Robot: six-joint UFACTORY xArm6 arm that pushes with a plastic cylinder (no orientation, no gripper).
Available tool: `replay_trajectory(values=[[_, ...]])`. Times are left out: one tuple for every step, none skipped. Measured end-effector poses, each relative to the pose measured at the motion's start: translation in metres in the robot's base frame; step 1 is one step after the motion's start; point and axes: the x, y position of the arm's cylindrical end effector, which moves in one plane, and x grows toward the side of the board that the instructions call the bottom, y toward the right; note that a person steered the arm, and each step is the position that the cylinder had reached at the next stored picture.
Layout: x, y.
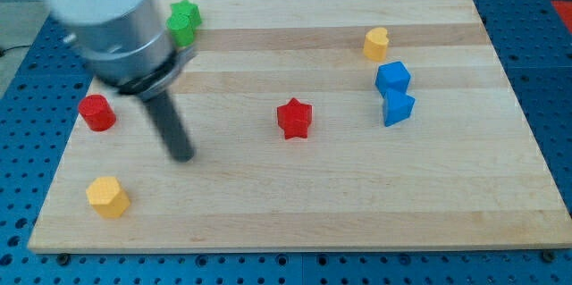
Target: Move your arm to touch the yellow heart
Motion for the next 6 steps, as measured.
replay_trajectory(values=[[-0.077, 0.049], [-0.155, 0.105], [-0.176, 0.172], [-0.185, 0.251], [-0.196, 0.292], [-0.202, 0.316]])
